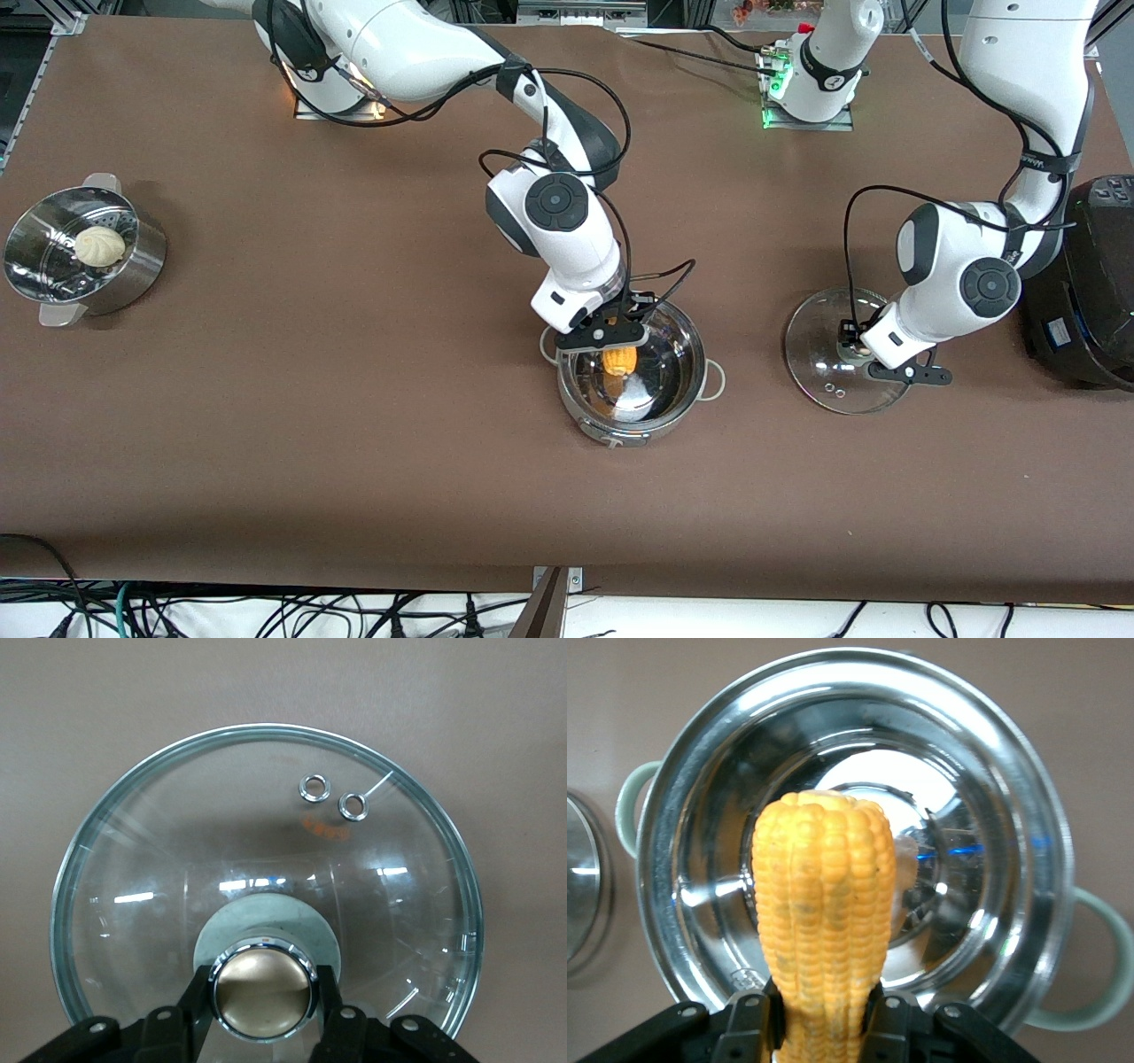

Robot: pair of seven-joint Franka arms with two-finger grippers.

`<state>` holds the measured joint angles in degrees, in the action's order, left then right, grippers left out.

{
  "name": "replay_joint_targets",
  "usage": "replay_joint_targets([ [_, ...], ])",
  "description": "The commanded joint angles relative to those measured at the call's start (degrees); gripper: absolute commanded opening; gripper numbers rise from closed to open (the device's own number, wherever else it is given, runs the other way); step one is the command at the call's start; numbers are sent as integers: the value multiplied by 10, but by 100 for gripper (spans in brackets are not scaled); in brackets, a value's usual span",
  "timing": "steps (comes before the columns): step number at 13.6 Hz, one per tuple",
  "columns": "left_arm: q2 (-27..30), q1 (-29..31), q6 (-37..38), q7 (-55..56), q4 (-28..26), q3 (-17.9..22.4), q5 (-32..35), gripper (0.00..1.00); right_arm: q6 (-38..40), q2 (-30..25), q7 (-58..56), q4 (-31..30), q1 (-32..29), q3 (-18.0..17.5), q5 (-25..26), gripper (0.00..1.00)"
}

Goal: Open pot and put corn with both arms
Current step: 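Carry the corn over the pot while the left gripper lowers the lid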

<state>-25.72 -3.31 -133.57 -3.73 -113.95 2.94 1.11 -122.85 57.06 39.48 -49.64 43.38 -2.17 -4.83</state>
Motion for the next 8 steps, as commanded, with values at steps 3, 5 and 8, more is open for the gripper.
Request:
replay_joint_targets([
  [3,-1,6,-4,4,-14,-7,7,74,-44,37,-6,33,7,6,7,0],
  [5,6,6,-2,3,-20,-7,7,100,-48,41,-6,32,7,6,7,0],
  [8,70,9,2,3,-62,-7,8,100,-70,51,-10,32,5,9,7,0],
])
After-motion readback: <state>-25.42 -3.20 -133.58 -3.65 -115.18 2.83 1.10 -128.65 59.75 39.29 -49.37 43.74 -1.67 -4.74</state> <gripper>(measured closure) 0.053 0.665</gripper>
